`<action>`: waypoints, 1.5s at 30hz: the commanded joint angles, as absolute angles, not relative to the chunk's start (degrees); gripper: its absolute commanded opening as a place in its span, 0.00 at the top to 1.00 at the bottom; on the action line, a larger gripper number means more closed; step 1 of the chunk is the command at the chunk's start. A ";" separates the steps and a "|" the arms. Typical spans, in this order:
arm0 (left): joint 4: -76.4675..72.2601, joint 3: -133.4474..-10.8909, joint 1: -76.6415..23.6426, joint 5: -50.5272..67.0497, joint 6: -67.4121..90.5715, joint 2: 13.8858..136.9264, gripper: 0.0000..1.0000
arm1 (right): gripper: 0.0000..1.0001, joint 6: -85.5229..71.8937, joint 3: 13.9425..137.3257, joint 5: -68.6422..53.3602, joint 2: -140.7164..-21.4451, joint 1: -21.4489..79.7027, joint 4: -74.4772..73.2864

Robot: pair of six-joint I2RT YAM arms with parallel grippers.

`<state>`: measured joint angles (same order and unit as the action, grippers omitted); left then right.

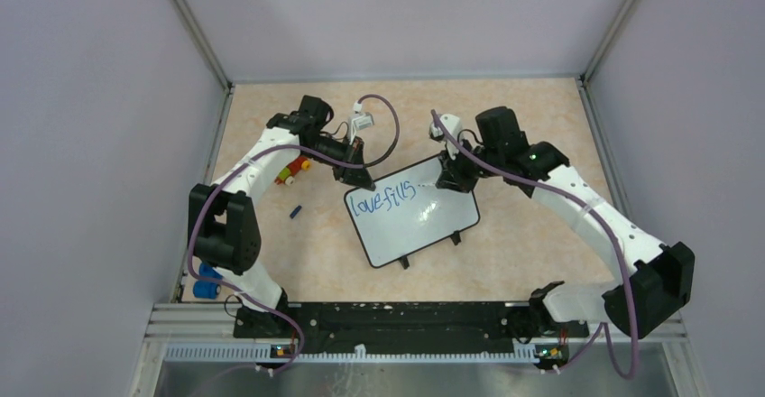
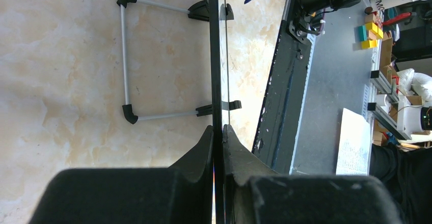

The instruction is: Write a sentence on the whiteboard

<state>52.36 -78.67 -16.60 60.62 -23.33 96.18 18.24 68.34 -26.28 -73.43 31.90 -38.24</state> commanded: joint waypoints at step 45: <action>53.36 -80.27 -17.23 63.31 -25.93 96.94 1.00 | 1.00 17.05 66.39 -20.06 -74.15 30.85 -33.78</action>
